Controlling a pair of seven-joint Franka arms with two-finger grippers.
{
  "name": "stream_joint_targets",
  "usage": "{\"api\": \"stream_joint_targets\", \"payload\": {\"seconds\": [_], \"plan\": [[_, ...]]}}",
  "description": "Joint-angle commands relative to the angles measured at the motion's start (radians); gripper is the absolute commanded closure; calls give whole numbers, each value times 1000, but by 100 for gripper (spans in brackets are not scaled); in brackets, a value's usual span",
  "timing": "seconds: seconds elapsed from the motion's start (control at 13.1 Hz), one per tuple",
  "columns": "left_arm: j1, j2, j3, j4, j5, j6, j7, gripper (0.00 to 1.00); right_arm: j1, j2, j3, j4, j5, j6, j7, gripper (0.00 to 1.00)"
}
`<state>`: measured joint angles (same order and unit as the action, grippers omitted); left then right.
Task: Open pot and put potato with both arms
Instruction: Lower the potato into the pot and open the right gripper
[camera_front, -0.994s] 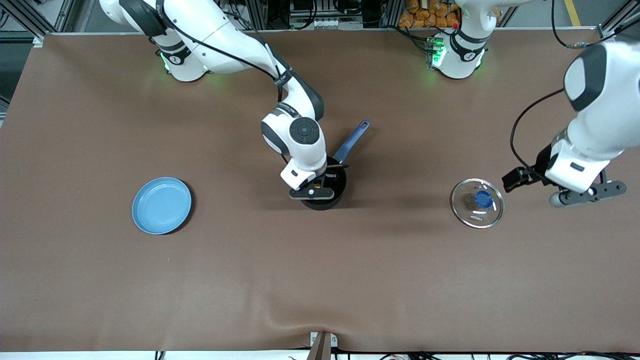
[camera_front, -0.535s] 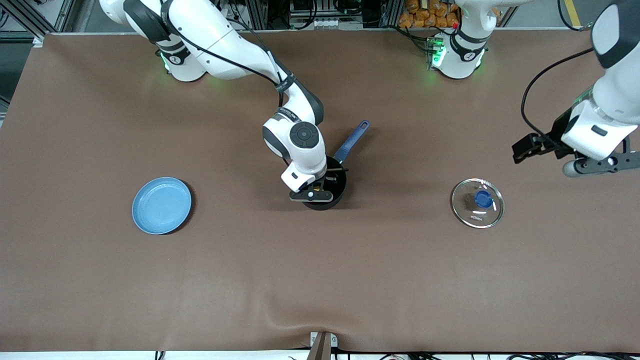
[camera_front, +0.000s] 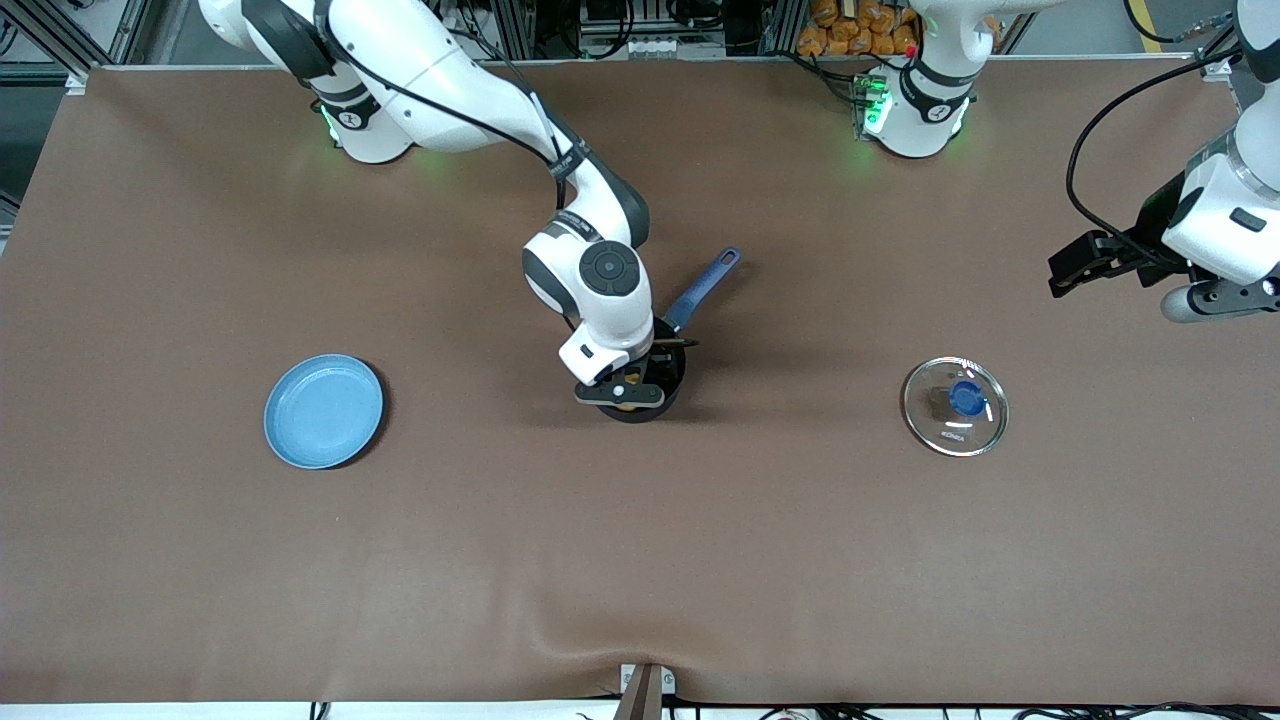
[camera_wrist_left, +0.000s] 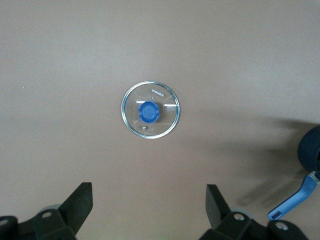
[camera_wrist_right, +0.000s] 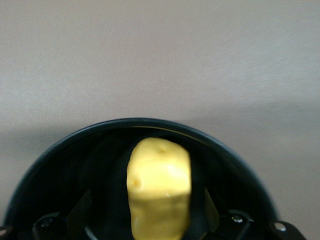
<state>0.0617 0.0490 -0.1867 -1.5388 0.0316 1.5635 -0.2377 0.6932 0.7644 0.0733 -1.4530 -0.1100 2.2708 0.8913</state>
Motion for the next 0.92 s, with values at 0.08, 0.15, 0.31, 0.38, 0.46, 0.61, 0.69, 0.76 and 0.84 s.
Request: {"api": "stream_joint_targets", "payload": {"seconds": [0.08, 0.15, 0.31, 0.38, 0.46, 0.61, 0.69, 0.76, 0.84], "plan": [[12, 8, 0, 42, -9, -48, 20, 0, -46, -193, 16, -20, 30, -212, -27, 0], [12, 8, 0, 42, -7, -49, 21, 0, -66, -245, 14, -18, 80, -271, -81, 0], [12, 3, 0, 37, -15, -72, 21, 0, -127, -348, 11, -18, 140, -388, -173, 0], [10, 0, 0, 36, -15, -80, 21, 0, -155, -396, 11, -17, 141, -454, -193, 0], [12, -3, -2, 31, -15, -88, 23, 0, -178, -443, 8, -17, 142, -500, -199, 0], [12, -18, -2, 4, -13, -89, 23, 0, -234, -554, 5, -15, 142, -594, -215, 0], [12, -23, -2, -4, -13, -89, 23, 0, -257, -585, 0, -12, 142, -629, -241, 0], [12, -31, -2, -10, -13, -88, 23, 0, -289, -608, 0, 0, 141, -673, -283, 0], [13, -35, -2, -17, -13, -88, 23, 0, -331, -622, 0, 14, 142, -730, -352, 0]]}}
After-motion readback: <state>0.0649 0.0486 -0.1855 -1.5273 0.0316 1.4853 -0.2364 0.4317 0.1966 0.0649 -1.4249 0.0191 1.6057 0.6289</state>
